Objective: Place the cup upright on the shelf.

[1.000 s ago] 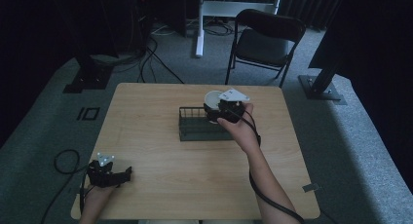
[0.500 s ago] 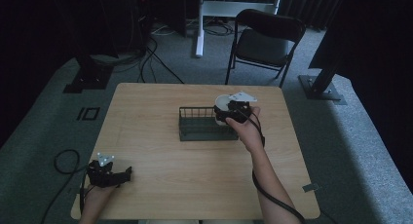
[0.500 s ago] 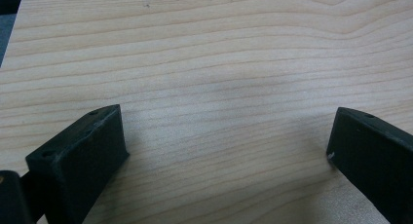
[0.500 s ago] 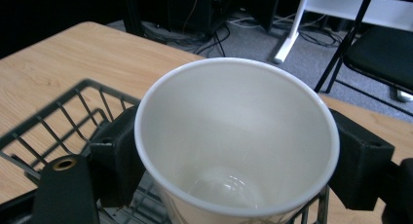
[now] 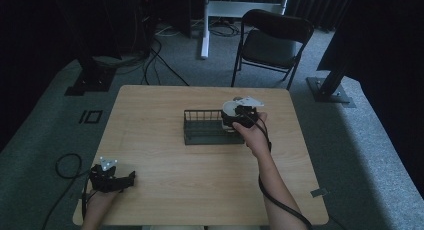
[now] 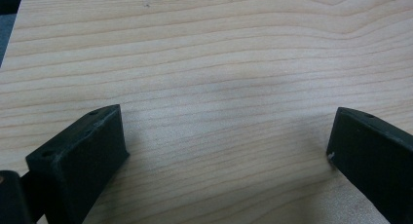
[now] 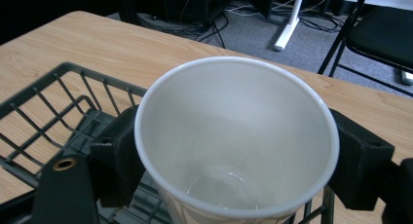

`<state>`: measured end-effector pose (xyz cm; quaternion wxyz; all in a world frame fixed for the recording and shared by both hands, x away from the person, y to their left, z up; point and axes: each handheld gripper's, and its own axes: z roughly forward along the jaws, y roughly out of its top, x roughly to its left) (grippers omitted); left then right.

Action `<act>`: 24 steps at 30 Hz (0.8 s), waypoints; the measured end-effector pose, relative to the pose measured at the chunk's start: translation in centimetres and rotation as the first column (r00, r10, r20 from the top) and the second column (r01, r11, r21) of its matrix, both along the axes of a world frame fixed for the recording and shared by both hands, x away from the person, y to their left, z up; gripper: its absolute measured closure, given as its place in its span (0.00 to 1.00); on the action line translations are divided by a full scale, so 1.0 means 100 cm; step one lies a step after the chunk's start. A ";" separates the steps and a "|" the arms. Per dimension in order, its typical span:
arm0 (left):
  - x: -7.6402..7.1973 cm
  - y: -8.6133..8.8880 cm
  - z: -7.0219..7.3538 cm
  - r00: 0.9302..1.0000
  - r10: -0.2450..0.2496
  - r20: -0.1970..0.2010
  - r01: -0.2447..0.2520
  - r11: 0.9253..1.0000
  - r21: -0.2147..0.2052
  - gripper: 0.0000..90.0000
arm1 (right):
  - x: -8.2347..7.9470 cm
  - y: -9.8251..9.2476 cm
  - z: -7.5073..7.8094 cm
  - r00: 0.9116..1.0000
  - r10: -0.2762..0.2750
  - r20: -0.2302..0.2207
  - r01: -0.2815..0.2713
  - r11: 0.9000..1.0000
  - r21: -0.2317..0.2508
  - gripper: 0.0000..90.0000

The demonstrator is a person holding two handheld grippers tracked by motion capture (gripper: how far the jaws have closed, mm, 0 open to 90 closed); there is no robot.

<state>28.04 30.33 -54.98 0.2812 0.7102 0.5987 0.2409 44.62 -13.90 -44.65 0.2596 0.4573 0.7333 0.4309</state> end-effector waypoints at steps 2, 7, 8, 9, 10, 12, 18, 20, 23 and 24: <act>0.000 0.000 0.000 1.000 0.000 0.000 0.000 1.000 0.000 0.01 | 0.001 0.000 -0.003 1.000 0.000 -0.012 0.000 1.000 0.001 0.22; 0.000 0.000 0.000 1.000 0.000 0.000 0.000 1.000 0.000 0.01 | -0.001 -0.001 -0.007 1.000 -0.008 -0.003 0.008 1.000 -0.002 0.22; 0.000 0.000 0.000 1.000 0.000 0.000 0.000 1.000 0.000 0.01 | -0.001 0.000 -0.008 1.000 -0.006 -0.002 0.006 1.000 -0.005 0.22; 0.000 0.000 0.000 1.000 0.000 0.000 0.000 1.000 0.000 0.01 | -0.001 0.000 -0.008 1.000 -0.006 0.000 0.006 1.000 -0.008 0.22; 0.000 0.000 0.000 1.000 0.000 0.000 0.000 1.000 0.000 0.01 | -0.001 0.001 -0.008 1.000 -0.005 -0.001 0.005 1.000 -0.010 0.22; 0.000 0.000 0.000 1.000 0.000 0.000 0.000 1.000 0.000 0.01 | -0.002 0.001 -0.007 1.000 0.005 -0.007 -0.005 1.000 -0.016 0.22; 0.000 0.000 0.000 1.000 0.000 0.000 0.000 1.000 0.000 0.01 | -0.004 0.000 -0.006 1.000 0.025 -0.009 -0.025 1.000 0.002 0.14; 0.000 0.000 0.000 1.000 0.000 0.000 0.000 1.000 0.000 0.01 | -0.005 0.001 -0.005 1.000 0.018 0.001 -0.018 1.000 -0.007 0.14; 0.000 0.000 0.000 1.000 0.000 0.000 0.000 1.000 0.000 0.01 | -0.005 0.000 -0.005 1.000 0.007 0.007 -0.007 1.000 -0.002 0.13; 0.000 0.000 0.000 1.000 0.000 0.000 0.000 1.000 0.000 0.01 | -0.006 -0.001 -0.005 1.000 0.007 0.008 -0.007 1.000 0.001 0.13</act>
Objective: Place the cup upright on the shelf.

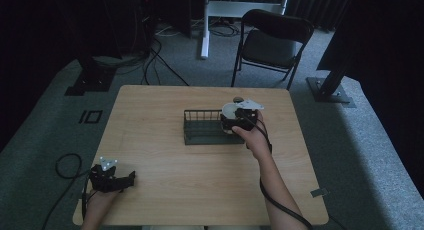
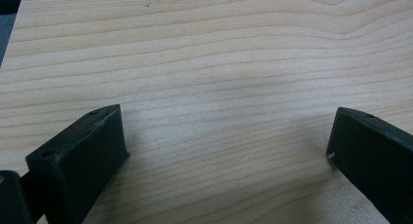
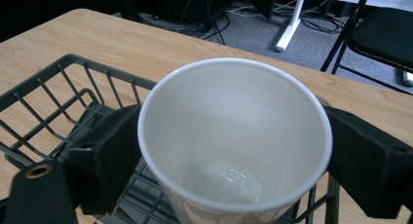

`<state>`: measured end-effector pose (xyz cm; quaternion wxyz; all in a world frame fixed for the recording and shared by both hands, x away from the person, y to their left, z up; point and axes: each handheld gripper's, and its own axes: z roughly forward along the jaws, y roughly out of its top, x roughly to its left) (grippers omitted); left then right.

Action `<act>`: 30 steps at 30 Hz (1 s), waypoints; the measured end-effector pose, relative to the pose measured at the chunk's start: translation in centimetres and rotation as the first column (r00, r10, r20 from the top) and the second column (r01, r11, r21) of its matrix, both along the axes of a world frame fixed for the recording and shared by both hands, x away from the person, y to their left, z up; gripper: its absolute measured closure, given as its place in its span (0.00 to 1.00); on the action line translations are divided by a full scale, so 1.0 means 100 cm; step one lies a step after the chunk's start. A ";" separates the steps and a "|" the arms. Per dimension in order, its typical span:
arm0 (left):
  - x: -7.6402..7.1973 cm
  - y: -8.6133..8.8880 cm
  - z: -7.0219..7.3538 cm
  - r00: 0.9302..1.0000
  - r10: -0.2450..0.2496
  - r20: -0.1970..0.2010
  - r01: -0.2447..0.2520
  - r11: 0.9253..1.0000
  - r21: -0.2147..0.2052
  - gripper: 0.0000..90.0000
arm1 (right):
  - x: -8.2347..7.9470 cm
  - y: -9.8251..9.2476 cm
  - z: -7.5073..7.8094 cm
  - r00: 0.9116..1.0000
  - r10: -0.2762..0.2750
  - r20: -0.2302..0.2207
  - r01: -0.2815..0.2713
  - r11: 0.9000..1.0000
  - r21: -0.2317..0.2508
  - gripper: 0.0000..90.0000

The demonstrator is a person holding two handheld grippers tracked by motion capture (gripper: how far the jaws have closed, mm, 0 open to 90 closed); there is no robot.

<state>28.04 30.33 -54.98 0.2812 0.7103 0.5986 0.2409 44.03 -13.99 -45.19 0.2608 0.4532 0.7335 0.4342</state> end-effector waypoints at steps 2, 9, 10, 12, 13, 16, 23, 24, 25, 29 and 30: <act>0.000 0.000 0.000 1.000 0.000 0.000 0.000 1.000 0.000 0.01 | -0.001 -0.002 0.000 1.000 -0.005 0.006 0.005 1.000 0.001 0.13; 0.000 0.000 0.000 1.000 0.000 0.000 0.000 1.000 0.000 0.01 | -0.007 -0.007 0.001 1.000 0.003 0.017 -0.004 1.000 0.007 0.13; 0.000 0.000 0.000 1.000 0.000 0.000 0.000 1.000 0.000 0.01 | -0.009 -0.007 0.001 1.000 0.006 0.016 -0.006 1.000 0.010 0.13; 0.000 0.000 0.000 1.000 0.000 0.000 0.000 1.000 0.000 0.01 | -0.012 -0.009 0.000 1.000 0.007 0.017 -0.007 1.000 0.012 0.13; 0.000 0.000 0.000 1.000 0.000 -0.001 0.000 1.000 0.000 0.01 | -0.013 -0.009 -0.001 1.000 0.009 0.017 -0.009 1.000 0.014 0.13; 0.000 0.000 0.000 1.000 0.000 0.000 0.000 1.000 0.000 0.01 | -0.017 -0.011 -0.003 1.000 0.008 0.015 -0.008 1.000 0.013 0.13; 0.000 0.000 0.000 1.000 0.000 0.000 0.000 1.000 0.000 0.01 | -0.025 -0.018 -0.007 1.000 0.000 0.017 -0.001 1.000 0.016 0.13; 0.000 0.000 0.000 1.000 0.000 0.000 0.000 1.000 0.000 0.01 | -0.026 -0.019 -0.008 1.000 0.001 0.017 -0.002 1.000 0.015 0.13; 0.000 0.000 0.000 1.000 0.000 0.000 0.000 1.000 0.000 0.01 | -0.028 -0.020 -0.008 1.000 0.001 0.018 -0.001 1.000 0.015 0.13; 0.000 0.000 0.000 1.000 0.000 0.000 0.000 1.000 0.000 0.01 | -0.032 -0.025 -0.010 1.000 -0.001 0.021 0.001 1.000 0.013 0.13; 0.000 0.000 0.000 1.000 0.000 0.000 0.000 1.000 0.000 0.01 | -0.033 -0.026 -0.010 1.000 -0.002 0.022 0.002 1.000 0.013 0.13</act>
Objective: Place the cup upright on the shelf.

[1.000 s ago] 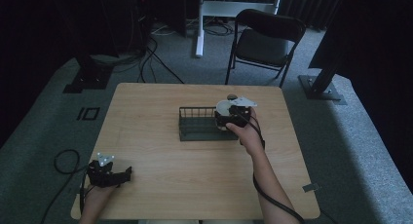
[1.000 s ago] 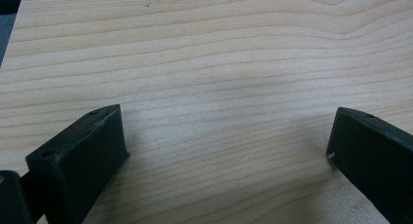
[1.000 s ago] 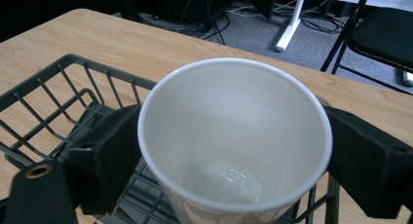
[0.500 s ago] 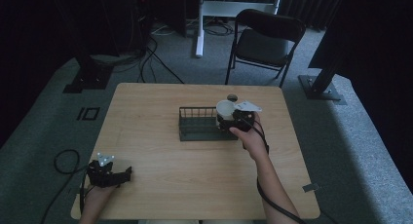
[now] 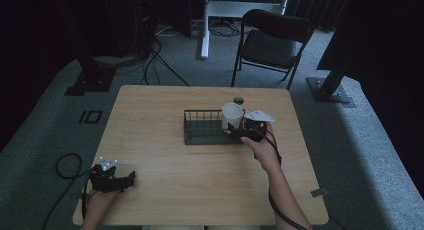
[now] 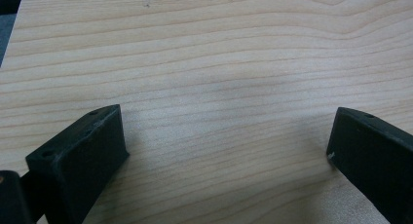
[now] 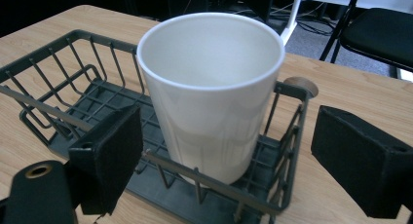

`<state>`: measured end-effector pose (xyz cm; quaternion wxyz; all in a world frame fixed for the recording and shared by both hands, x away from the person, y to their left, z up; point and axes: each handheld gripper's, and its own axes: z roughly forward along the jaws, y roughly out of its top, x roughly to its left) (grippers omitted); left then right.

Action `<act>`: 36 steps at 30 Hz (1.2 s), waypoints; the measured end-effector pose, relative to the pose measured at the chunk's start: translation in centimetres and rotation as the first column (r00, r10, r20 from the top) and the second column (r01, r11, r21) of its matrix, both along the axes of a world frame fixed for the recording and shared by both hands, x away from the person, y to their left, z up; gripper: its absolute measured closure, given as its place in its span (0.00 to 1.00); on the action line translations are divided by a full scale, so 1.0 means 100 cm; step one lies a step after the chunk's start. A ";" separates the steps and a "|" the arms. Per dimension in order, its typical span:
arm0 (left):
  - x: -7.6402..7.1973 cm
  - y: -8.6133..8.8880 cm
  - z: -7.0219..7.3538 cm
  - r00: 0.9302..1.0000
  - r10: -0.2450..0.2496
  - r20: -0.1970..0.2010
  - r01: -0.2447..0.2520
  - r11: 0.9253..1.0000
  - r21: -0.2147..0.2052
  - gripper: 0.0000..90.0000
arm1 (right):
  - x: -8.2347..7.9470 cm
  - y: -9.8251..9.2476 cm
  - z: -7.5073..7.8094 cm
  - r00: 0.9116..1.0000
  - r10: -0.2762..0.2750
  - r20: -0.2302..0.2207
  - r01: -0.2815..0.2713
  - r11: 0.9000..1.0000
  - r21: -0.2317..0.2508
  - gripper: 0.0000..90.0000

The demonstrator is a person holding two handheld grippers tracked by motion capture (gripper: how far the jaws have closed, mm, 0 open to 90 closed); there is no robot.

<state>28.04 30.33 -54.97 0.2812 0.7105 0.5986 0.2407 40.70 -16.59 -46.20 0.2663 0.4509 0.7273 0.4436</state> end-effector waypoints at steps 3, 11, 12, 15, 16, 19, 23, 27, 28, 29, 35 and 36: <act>0.000 0.000 0.000 1.000 0.000 0.000 0.000 1.000 0.000 0.01 | -0.003 -0.004 -0.001 1.000 -0.005 -0.002 0.005 1.000 0.004 0.13; 0.000 0.000 0.000 1.000 0.000 0.000 0.000 1.000 0.000 0.01 | -0.013 -0.014 -0.009 1.000 -0.008 -0.010 0.008 1.000 0.012 0.13; 0.000 0.000 0.000 1.000 0.000 0.000 0.000 1.000 0.000 0.01 | -0.014 -0.015 -0.011 1.000 -0.008 -0.012 0.008 1.000 0.012 0.13; 0.000 0.000 0.000 1.000 0.000 0.000 0.000 1.000 0.000 0.01 | -0.017 -0.019 -0.017 1.000 -0.008 -0.018 0.009 1.000 0.019 0.13; 0.000 0.000 0.000 1.000 0.001 0.000 -0.001 1.000 0.000 0.01 | -0.019 -0.020 -0.019 1.000 -0.008 -0.021 0.008 1.000 0.021 0.13; 0.000 0.000 0.000 1.000 0.001 0.000 -0.001 1.000 0.000 0.01 | -0.023 -0.025 -0.028 0.999 -0.014 -0.034 0.015 1.000 0.022 0.13; 0.000 0.000 0.000 1.000 0.000 0.000 0.000 1.000 0.000 0.01 | -0.028 -0.032 -0.038 0.999 -0.024 -0.047 0.025 0.999 0.025 0.13; 0.000 0.000 0.000 1.000 0.000 0.000 0.000 1.000 0.001 0.01 | -0.032 -0.039 -0.045 0.998 -0.030 -0.053 0.031 0.999 0.022 0.13; 0.000 0.000 0.000 1.000 0.000 0.000 0.000 1.000 0.000 0.01 | -0.033 -0.040 -0.047 0.998 -0.033 -0.056 0.034 0.999 0.027 0.13; 0.000 0.000 0.000 1.000 0.000 0.000 0.000 1.000 0.000 0.01 | -0.034 -0.042 -0.048 0.998 -0.037 -0.056 0.038 0.999 0.026 0.13; 0.000 0.000 0.000 1.000 0.000 0.000 0.000 1.000 0.000 0.01 | -0.040 -0.048 -0.055 0.996 -0.051 -0.071 0.051 0.999 0.007 0.13; 0.000 0.000 0.000 1.000 0.000 0.001 0.000 1.000 0.000 0.01 | -0.041 -0.050 -0.057 0.996 -0.057 -0.072 0.058 0.998 0.005 0.13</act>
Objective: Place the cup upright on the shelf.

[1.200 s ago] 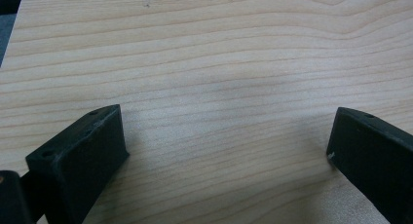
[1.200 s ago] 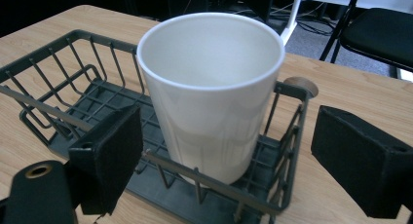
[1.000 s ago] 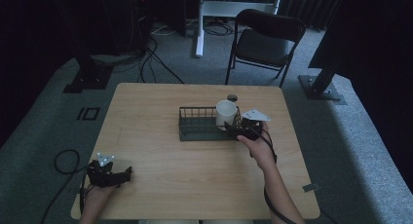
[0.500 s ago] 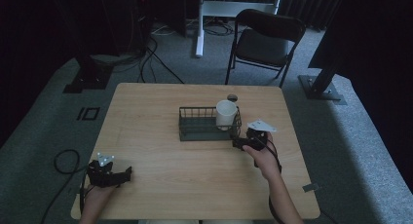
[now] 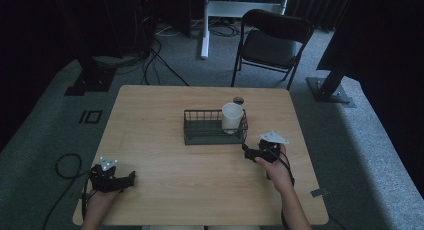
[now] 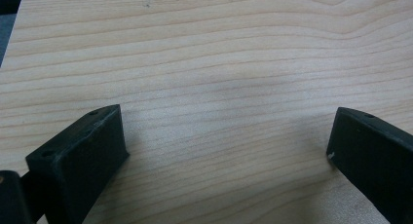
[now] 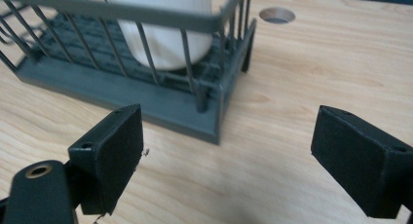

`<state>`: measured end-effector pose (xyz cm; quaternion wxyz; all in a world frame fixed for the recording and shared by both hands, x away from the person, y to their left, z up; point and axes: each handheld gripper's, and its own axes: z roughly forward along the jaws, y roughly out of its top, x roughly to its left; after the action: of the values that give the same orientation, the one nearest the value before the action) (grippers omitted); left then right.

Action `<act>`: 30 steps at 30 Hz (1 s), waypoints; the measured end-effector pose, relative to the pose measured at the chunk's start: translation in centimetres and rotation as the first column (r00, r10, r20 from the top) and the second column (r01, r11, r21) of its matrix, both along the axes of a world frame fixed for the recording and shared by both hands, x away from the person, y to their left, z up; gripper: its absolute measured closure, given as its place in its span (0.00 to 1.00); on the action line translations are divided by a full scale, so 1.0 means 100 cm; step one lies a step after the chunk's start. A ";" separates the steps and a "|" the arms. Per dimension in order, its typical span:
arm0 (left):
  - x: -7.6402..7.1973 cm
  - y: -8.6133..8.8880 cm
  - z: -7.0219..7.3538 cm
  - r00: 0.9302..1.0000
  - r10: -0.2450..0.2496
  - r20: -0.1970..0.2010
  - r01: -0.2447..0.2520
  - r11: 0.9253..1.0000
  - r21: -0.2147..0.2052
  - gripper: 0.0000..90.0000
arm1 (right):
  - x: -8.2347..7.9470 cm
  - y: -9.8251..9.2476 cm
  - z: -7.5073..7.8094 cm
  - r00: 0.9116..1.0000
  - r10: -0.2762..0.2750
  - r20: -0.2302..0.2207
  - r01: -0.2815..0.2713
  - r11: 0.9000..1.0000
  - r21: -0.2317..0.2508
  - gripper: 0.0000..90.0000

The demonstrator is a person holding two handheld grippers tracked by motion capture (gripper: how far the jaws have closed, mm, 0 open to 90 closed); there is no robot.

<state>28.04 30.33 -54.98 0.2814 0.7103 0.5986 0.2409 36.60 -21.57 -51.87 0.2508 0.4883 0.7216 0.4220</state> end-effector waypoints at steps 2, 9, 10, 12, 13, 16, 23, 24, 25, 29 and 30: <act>0.000 0.000 0.000 1.000 0.000 0.000 0.000 1.000 0.000 0.01 | -0.002 -0.002 -0.002 1.000 -0.010 -0.003 0.010 1.000 -0.003 0.13; 0.000 0.000 0.000 1.000 0.000 0.000 0.000 1.000 0.001 0.01 | -0.008 -0.010 -0.008 0.999 -0.033 -0.014 0.033 0.999 -0.022 0.13; 0.000 0.000 0.000 1.000 0.000 0.000 0.000 1.000 0.001 0.01 | -0.009 -0.012 -0.009 0.999 -0.032 -0.016 0.032 0.999 -0.027 0.13; 0.000 0.000 0.000 1.000 0.000 0.000 0.000 1.000 0.001 0.01 | -0.010 -0.013 -0.010 0.999 -0.034 -0.018 0.034 0.999 -0.028 0.13; 0.000 0.000 0.000 1.000 0.000 0.000 0.000 1.000 0.001 0.01 | -0.012 -0.016 -0.011 0.999 -0.041 -0.020 0.041 0.999 -0.032 0.13; 0.000 0.000 0.000 1.000 0.000 -0.001 0.000 1.000 0.001 0.01 | -0.015 -0.021 -0.014 0.999 -0.049 -0.020 0.048 0.998 -0.039 0.13; 0.000 0.000 0.000 1.000 0.000 -0.001 0.000 1.000 0.002 0.01 | -0.025 -0.030 -0.019 0.997 -0.071 -0.028 0.070 0.996 -0.051 0.13; 0.000 0.000 0.000 1.000 0.000 -0.001 0.000 1.000 0.001 0.01 | -0.026 -0.031 -0.020 0.997 -0.074 -0.031 0.072 0.996 -0.048 0.13; 0.000 0.000 0.000 1.000 0.000 0.000 0.000 1.000 0.001 0.01 | -0.028 -0.032 -0.020 0.997 -0.077 -0.031 0.076 0.996 -0.046 0.13; 0.000 0.000 0.000 1.000 0.000 0.000 0.000 1.000 0.001 0.01 | -0.032 -0.038 -0.022 0.994 -0.101 -0.041 0.099 0.994 -0.047 0.13; 0.000 0.000 0.000 1.000 0.000 0.000 0.000 1.000 0.001 0.01 | -0.032 -0.038 -0.022 0.994 -0.101 -0.041 0.099 0.994 -0.047 0.13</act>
<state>28.04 30.33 -54.98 0.2808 0.7105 0.5985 0.2411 33.40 -25.42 -54.03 0.2668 0.5270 0.7107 0.3821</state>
